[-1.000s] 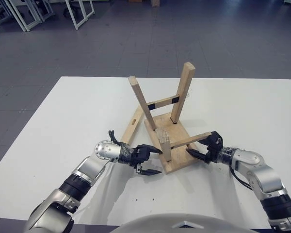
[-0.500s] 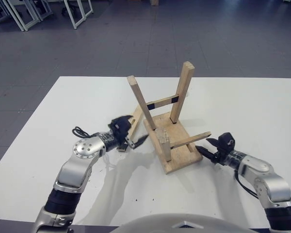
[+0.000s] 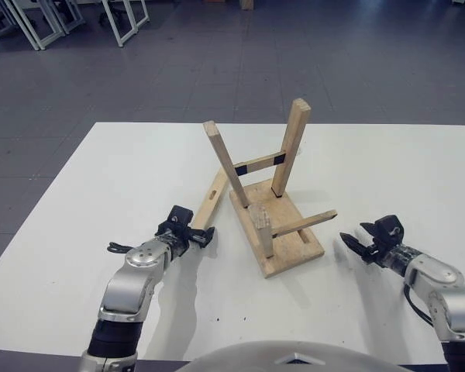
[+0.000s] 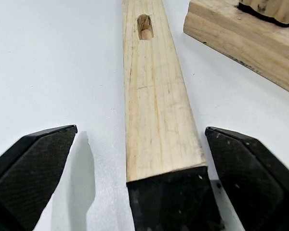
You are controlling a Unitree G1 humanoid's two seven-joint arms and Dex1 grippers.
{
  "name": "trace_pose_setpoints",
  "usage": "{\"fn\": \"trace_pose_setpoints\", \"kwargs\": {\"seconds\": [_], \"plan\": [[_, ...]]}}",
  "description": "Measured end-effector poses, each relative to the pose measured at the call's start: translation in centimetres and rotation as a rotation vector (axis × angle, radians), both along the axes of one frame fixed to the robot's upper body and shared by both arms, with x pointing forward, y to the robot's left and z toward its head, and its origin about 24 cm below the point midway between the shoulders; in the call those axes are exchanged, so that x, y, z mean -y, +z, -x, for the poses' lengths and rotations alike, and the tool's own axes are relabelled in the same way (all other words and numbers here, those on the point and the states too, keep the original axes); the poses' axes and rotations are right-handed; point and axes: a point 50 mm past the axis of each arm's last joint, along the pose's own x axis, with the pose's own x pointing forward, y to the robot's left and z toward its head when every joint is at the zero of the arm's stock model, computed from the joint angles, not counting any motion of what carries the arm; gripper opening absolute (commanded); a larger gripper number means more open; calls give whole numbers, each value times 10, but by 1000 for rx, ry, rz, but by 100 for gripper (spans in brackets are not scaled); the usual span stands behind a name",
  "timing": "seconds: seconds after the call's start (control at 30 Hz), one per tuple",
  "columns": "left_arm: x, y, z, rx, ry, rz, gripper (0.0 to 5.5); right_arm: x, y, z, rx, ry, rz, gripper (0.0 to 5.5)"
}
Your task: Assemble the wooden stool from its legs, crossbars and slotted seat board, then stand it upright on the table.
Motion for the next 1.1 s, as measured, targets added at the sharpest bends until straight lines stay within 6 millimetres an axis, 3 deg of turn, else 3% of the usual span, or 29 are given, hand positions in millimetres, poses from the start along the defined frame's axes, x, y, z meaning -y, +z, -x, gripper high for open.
{"fn": "trace_pose_setpoints", "kwargs": {"seconds": [0.1,0.13,0.27,0.37,0.43,0.47,0.57,0.63,0.7,0.73,0.83,0.87,0.93,1.03,1.1], "plan": [[0,-3,-3,8,3,13,390,-11,-3,-2,-5,85,104,343],[0,-4,-3,9,5,20,376,-23,-2,-2,-4,141,113,343],[-9,-4,-7,27,63,18,304,-87,12,22,-44,356,-47,343],[-15,-5,-8,30,97,12,260,-98,27,25,-30,381,-100,343],[-16,-5,-8,37,111,15,232,-86,29,17,-18,323,-75,343],[-16,-5,-8,40,122,18,209,-72,30,10,-12,271,-39,343],[-33,0,-10,78,241,32,207,-33,37,-2,-1,152,37,343],[-45,21,-21,197,301,84,207,-15,53,-14,53,114,47,343],[-51,56,-38,364,318,175,207,-6,81,-29,129,73,-70,343],[-53,84,-47,486,303,250,207,-8,104,-39,198,68,-167,343],[-44,158,-55,739,107,520,207,-23,152,-50,310,153,-464,343],[-36,168,-53,741,20,610,207,-31,161,-51,320,208,-557,343],[-20,175,-46,670,-180,789,206,-48,179,-50,316,343,-762,343],[3,179,-26,429,-585,948,206,-74,195,-47,208,564,-1049,343],[17,176,-17,277,-773,990,206,-95,202,-47,134,680,-1101,343]]}}
